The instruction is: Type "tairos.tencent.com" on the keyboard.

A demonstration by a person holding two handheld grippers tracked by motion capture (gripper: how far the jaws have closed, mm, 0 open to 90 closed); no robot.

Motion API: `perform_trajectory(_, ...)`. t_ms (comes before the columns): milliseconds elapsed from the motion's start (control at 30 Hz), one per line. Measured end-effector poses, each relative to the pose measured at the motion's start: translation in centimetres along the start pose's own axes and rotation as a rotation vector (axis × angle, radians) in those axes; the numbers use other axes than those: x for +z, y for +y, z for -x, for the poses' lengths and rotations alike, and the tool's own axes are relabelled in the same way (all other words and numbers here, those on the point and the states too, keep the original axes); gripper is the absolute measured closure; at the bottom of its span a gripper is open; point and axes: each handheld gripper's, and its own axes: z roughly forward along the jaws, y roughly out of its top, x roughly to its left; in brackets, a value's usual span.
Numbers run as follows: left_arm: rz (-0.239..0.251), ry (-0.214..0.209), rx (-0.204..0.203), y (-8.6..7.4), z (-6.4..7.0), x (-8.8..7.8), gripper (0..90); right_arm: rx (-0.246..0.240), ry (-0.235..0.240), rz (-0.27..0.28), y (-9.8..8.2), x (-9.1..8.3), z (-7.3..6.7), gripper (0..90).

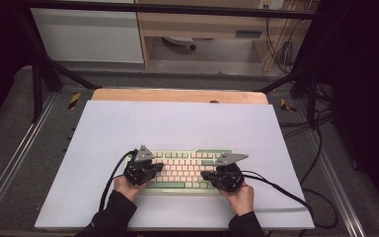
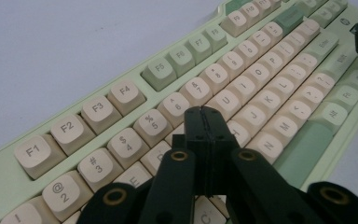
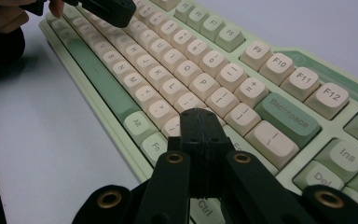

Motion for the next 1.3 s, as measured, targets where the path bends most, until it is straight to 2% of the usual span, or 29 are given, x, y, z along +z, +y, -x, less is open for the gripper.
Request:
perform_trajectory(367, 0.019, -0.006, -0.004, -0.6, -0.5, -1.7, 89.7, 0.001, 0.001, -0.002, -0.1, 0.0, 0.0, 90.0)
perform_trajectory(600, 0.019, -0.002, -0.017, -1.0, -1.0, -2.2, 89.7, 0.001, 0.000, 0.001, -0.1, -0.1, 0.0, 90.0)
perform_trajectory(933, 0.016, 0.019, -0.034, -1.2, -1.9, -2.1, 89.6, 0.000, 0.002, -0.001, -0.1, 0.0, 0.1, 90.0)
perform_trajectory(1300, -0.003, 0.052, -0.030, -1.4, -2.3, -1.5, 89.7, 0.002, 0.003, -0.003, -0.2, 0.1, 0.1, 90.0)
